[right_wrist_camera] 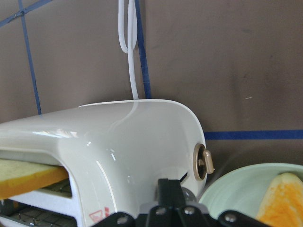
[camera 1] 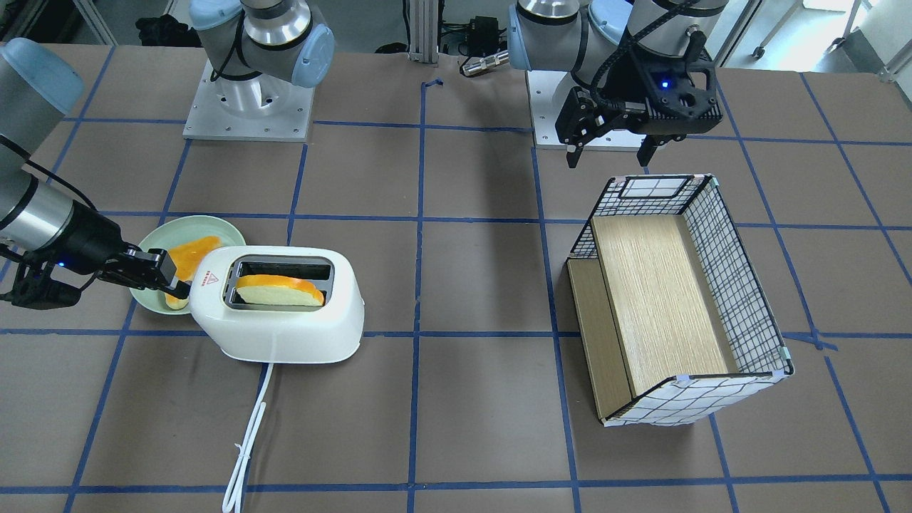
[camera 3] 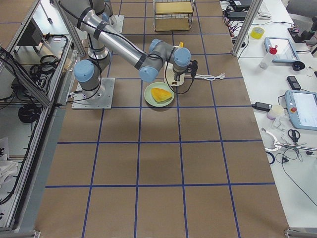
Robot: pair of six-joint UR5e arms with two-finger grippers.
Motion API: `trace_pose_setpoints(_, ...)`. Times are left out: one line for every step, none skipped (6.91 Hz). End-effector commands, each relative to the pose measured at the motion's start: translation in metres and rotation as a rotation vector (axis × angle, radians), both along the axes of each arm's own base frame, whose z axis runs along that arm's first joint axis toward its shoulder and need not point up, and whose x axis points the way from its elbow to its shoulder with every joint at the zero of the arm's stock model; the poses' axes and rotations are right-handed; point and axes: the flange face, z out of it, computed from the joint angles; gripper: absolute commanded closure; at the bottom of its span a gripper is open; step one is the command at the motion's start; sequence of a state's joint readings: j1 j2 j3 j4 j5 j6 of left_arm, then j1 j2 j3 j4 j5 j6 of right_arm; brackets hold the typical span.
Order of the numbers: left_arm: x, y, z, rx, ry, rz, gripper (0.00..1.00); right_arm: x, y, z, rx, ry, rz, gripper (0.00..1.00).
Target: Press toaster with right arm
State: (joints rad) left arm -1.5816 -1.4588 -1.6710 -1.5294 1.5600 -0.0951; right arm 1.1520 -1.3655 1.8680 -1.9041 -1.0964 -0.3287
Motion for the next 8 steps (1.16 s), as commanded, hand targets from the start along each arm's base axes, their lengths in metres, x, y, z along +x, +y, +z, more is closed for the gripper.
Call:
trace_pose_setpoints(0.000,0.000,0.000,0.001,0.000,0.000,0.00,-0.002,-0.004,-0.011,0.010,-0.004,0.000,1.00)
trace_pose_setpoints(0.000,0.000,0.000,0.001,0.000,0.000,0.00,-0.002,-0.004,-0.013,0.014,-0.006,0.000,1.00)
trace_pose_setpoints(0.000,0.000,0.000,0.001,0.000,0.000,0.00,-0.002,-0.005,-0.015,0.014,-0.006,0.000,1.00)
trace_pose_setpoints(0.000,0.000,0.000,0.001,0.000,0.000,0.00,-0.003,-0.006,-0.018,0.017,-0.007,0.000,1.00)
trace_pose_setpoints(0.000,0.000,0.000,0.001,0.000,0.000,0.00,-0.003,-0.008,-0.024,0.021,-0.009,0.000,1.00)
trace_pose_setpoints(0.000,0.000,0.000,0.001,0.000,0.000,0.00,-0.004,-0.008,-0.025,0.021,-0.009,0.000,1.00)
trace_pose_setpoints(0.000,0.000,0.000,0.001,0.000,0.000,0.00,-0.003,-0.007,-0.029,0.022,-0.009,0.000,1.00)
trace_pose_setpoints(0.000,0.000,0.000,0.001,0.000,0.000,0.00,-0.002,-0.004,-0.034,0.018,-0.008,0.000,1.00)
